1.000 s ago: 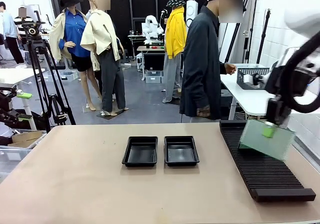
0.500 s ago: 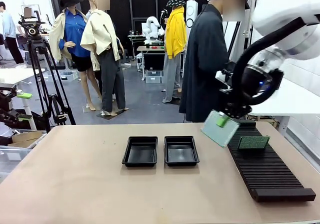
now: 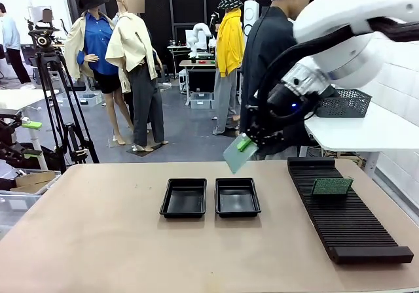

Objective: Inspect and transfer BCBs to ESD trays.
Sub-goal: Pick up the Blank PCB from the PCB Rack and place it in the left ESD tray.

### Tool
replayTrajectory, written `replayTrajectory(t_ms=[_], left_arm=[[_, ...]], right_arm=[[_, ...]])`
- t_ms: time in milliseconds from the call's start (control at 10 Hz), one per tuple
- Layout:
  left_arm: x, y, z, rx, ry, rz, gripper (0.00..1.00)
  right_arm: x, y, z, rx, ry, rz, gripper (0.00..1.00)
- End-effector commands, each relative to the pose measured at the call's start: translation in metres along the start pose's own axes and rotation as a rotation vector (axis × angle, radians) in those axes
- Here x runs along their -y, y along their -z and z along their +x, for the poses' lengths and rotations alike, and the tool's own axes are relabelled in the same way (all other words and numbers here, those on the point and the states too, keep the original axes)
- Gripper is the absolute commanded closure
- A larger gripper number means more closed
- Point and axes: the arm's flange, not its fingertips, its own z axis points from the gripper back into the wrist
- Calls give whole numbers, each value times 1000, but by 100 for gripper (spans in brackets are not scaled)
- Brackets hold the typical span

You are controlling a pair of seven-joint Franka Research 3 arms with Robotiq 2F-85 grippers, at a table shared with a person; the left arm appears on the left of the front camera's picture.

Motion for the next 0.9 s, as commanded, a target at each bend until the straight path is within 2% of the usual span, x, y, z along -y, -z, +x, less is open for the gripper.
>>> replayTrajectory(t_ms=[0, 100, 400, 700, 800], left_arm=[[2, -1, 1, 6, -7, 8, 0], [2, -1, 1, 6, -7, 8, 0], [2, -1, 1, 6, -7, 8, 0], [2, -1, 1, 6, -7, 8, 0], [2, -1, 1, 6, -7, 8, 0]], right_arm=[[-6, 34, 23, 69, 101, -33, 100], [-4, 51, 32, 120, 118, -69, 100], [-9, 100, 57, 195, 110, -69, 100], [-16, 133, 78, 248, 99, -85, 100], [-19, 140, 86, 236, 95, -72, 100]])
